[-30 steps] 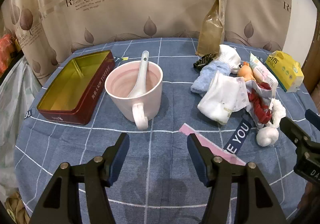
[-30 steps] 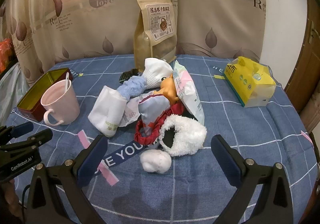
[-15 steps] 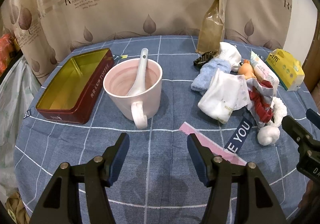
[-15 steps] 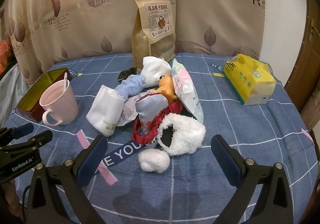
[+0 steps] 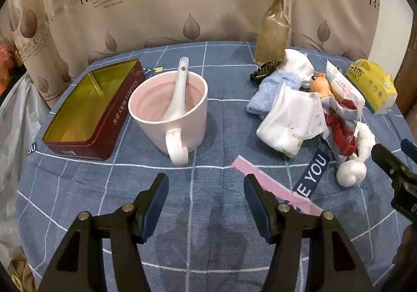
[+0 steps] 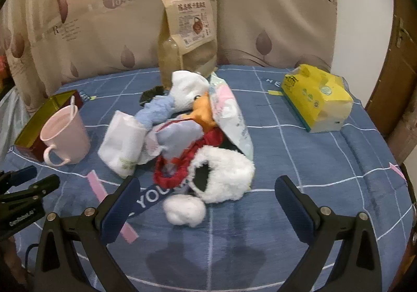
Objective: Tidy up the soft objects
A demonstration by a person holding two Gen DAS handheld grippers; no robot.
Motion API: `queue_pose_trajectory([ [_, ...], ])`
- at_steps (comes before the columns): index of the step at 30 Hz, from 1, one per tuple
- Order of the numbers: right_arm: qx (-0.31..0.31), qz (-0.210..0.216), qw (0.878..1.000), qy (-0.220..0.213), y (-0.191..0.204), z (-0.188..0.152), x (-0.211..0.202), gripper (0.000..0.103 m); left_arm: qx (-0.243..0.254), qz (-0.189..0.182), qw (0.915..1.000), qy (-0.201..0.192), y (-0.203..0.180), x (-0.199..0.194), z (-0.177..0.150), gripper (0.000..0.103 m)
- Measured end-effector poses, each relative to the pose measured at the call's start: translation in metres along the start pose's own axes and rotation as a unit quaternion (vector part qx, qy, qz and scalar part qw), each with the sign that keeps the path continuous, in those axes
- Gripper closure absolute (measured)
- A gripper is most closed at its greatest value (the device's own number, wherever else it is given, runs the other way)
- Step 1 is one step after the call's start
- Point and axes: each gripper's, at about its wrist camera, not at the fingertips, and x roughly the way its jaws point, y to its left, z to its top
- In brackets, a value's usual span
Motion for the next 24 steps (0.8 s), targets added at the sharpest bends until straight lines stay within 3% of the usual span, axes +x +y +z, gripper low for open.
queue_pose_trajectory([
  [9, 0.011, -0.028, 0.999, 0.025, -0.014, -0.003, 0.018, 0.017, 0.002, -0.006, 0.9999, 0.008, -0.001, 0.01, -0.001, 0.042],
  [24, 0.021, -0.016, 0.997, 0.073, -0.033, 0.001, 0.069, 0.018, 0.041, -0.034, 0.9986, 0.007, -0.02, 0.025, 0.01, 0.042],
])
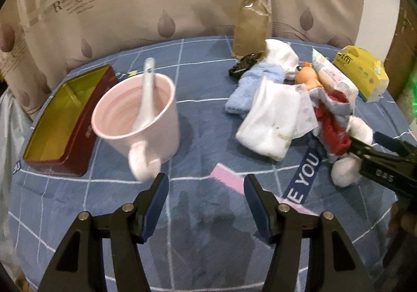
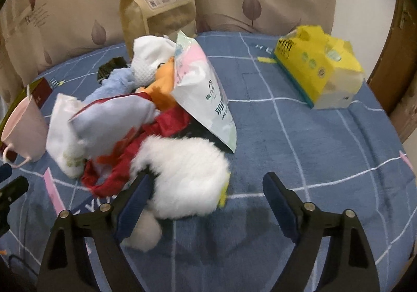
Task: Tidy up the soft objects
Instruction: 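Grasp the white rolled towel with the left tool while the right tool grasps the white fluffy plush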
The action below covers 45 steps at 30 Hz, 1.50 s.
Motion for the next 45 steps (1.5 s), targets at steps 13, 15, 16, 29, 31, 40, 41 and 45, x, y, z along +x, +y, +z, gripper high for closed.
queue_pose_trajectory([
  [13, 0.041, 0.064, 0.997, 0.001, -0.017, -0.002, 0.002, 0.069, 0.045, -0.069, 0.9966, 0.011, -0.042, 0.022, 0.025, 0.042],
  [15, 0.042, 0.056, 0.998, -0.006, -0.021, 0.0, -0.002, 0.069, 0.049, -0.075, 0.9959, 0.014, -0.048, 0.025, 0.028, 0.042],
  [16, 0.043, 0.052, 0.998, -0.009, -0.023, 0.002, -0.003, 0.069, 0.051, -0.073, 0.9959, 0.014, -0.051, 0.026, 0.03, 0.042],
  [29, 0.062, 0.077, 0.995, -0.008, -0.03, 0.001, -0.008, 0.069, 0.043, -0.051, 0.9969, 0.041, -0.06, 0.066, 0.06, 0.042],
  [31, 0.061, 0.078, 0.995, -0.007, -0.029, 0.001, -0.007, 0.069, 0.029, -0.052, 0.9969, 0.051, -0.053, 0.073, 0.062, 0.045],
  [40, 0.059, 0.075, 0.995, -0.01, -0.028, 0.001, -0.007, 0.069, 0.019, -0.07, 0.9967, 0.037, -0.037, 0.061, 0.062, 0.081],
  [41, 0.059, 0.074, 0.995, -0.011, -0.028, 0.001, -0.007, 0.069, 0.02, -0.073, 0.9965, 0.036, -0.037, 0.059, 0.062, 0.081],
  [45, 0.057, 0.071, 0.996, -0.018, -0.03, 0.0, -0.011, 0.069, 0.02, -0.086, 0.9958, 0.026, -0.036, 0.04, 0.059, 0.081],
])
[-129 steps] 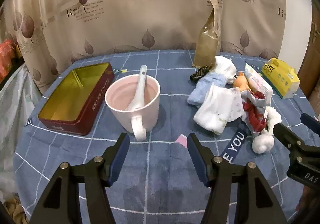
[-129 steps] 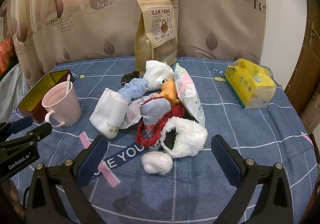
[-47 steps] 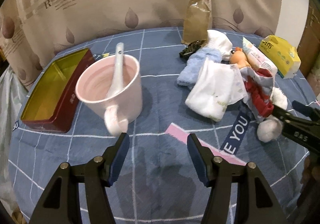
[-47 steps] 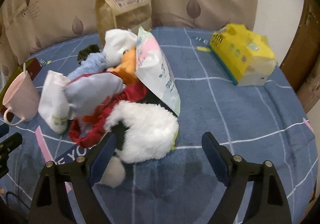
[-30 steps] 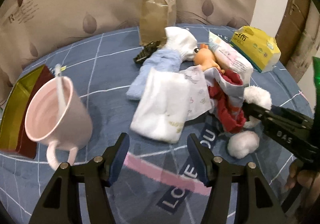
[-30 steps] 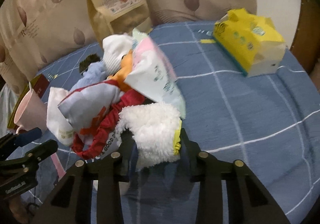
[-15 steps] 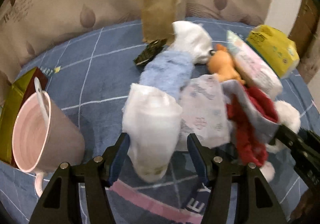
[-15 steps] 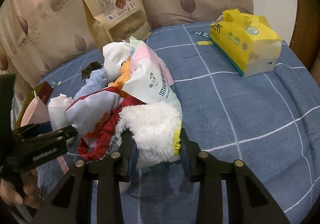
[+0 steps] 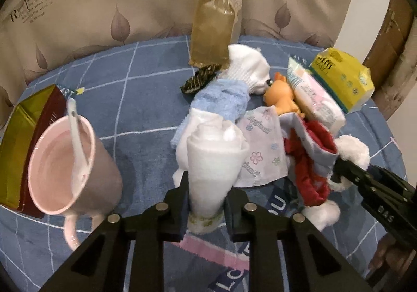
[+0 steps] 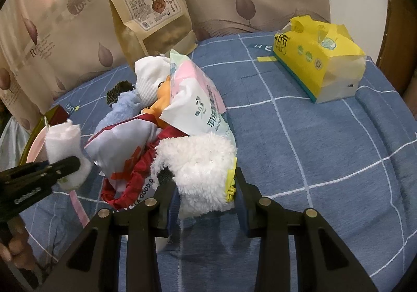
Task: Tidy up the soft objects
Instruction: 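Grasp the white rolled towel with the left tool while the right tool grasps the white fluffy plush, then carry the white towel to the tin tray and release it with the left tool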
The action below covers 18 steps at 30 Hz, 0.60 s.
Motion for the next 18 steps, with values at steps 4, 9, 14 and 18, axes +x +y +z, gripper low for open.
queue_pose_trajectory([
  [4, 0.0, -0.001, 1.0, -0.01, 0.001, 0.001, -0.005, 0.069, 0.001, -0.002, 0.9999, -0.013, 0.003, -0.016, 0.002, 0.081],
  [9, -0.002, -0.001, 1.0, -0.021, 0.001, 0.002, -0.012, 0.069, -0.004, 0.009, 0.9994, -0.033, 0.015, -0.04, 0.003, 0.081],
  [14, 0.003, -0.003, 1.0, -0.026, -0.001, 0.003, -0.014, 0.069, -0.021, 0.026, 0.9985, -0.043, 0.043, -0.059, 0.004, 0.081],
  [18, -0.002, -0.008, 0.999, -0.031, 0.002, 0.003, -0.016, 0.069, -0.046, 0.042, 0.9967, -0.052, 0.077, -0.074, 0.006, 0.081],
])
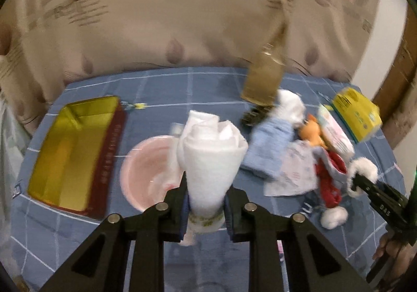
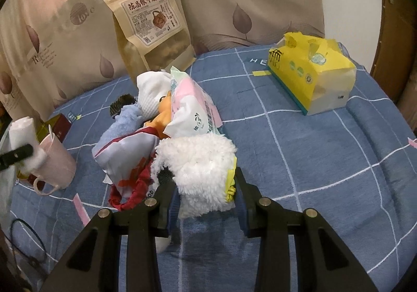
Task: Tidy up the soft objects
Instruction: 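Carry the white towel to the tin tray and release it with the left tool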
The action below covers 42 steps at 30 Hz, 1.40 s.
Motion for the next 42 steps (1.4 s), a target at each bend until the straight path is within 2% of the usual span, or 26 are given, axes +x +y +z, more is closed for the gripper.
queue_pose_trajectory([
  [2, -0.001, -0.001, 1.0, -0.001, 0.0, 0.0, 0.0, 0.069, -0.008, 0.031, 0.9995, -0.009, 0.019, -0.006, 0.004, 0.081],
  [11, -0.005, -0.006, 1.0, -0.003, 0.001, -0.001, 0.001, 0.069, -0.067, 0.109, 0.9912, -0.034, 0.113, -0.023, 0.013, 0.081],
  [19, -0.006, -0.016, 1.0, -0.009, 0.001, -0.002, -0.001, 0.069, -0.102, 0.182, 0.978, -0.009, 0.187, 0.001, 0.006, 0.081],
  [26, -0.01, -0.029, 0.999, -0.009, 0.002, -0.002, 0.0, 0.069, -0.126, 0.203, 0.9706, 0.027, 0.229, 0.029, -0.007, 0.081],
  [35, -0.021, -0.048, 0.998, -0.021, 0.007, -0.004, -0.003, 0.069, -0.129, 0.221, 0.9658, 0.042, 0.247, 0.052, -0.017, 0.079],
  [36, -0.022, -0.05, 0.998, -0.022, 0.008, -0.004, -0.003, 0.069, -0.13, 0.223, 0.9651, 0.044, 0.249, 0.054, -0.019, 0.076],
  [40, -0.031, -0.061, 0.997, -0.025, 0.011, -0.005, -0.002, 0.069, -0.132, 0.227, 0.964, 0.045, 0.253, 0.056, -0.021, 0.049],
  [42, -0.036, -0.066, 0.997, -0.027, 0.013, -0.005, -0.002, 0.069, -0.131, 0.223, 0.9653, 0.036, 0.254, 0.053, -0.022, 0.045],
])
